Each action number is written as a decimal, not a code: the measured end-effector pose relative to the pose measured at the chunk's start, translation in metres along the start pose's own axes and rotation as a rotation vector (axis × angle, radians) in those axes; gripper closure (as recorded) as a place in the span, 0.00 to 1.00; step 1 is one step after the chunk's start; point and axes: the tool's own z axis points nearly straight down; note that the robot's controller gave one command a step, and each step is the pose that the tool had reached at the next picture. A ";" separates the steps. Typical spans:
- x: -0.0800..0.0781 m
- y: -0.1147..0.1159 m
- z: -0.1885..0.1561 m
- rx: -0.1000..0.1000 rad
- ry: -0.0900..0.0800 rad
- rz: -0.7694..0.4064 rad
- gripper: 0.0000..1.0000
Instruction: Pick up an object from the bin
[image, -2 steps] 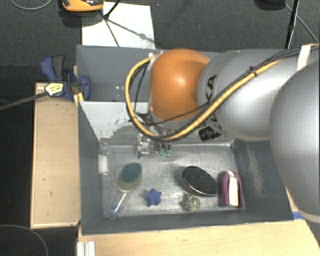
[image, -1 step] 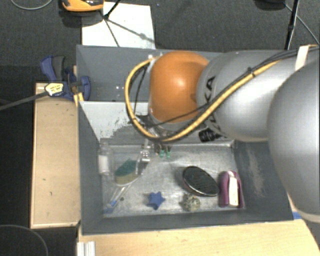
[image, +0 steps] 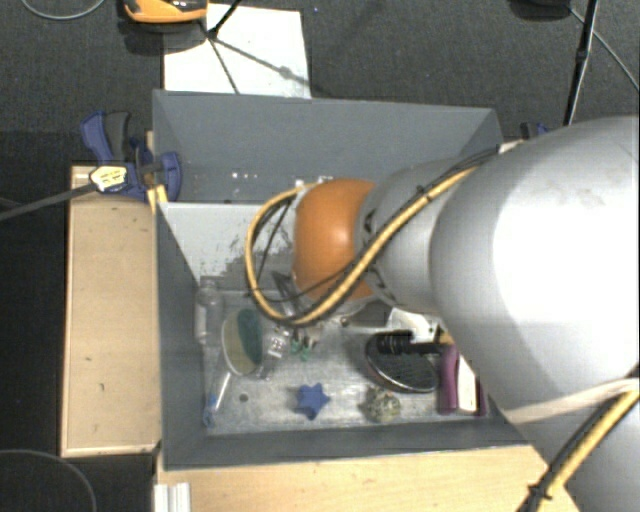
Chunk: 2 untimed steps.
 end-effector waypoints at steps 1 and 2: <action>0.021 0.030 0.003 0.018 -0.017 -0.083 0.00; 0.025 0.036 0.003 0.003 -0.012 -0.081 1.00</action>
Offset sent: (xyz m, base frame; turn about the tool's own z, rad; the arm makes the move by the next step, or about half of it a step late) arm -0.0098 0.0505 -0.0050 -0.0801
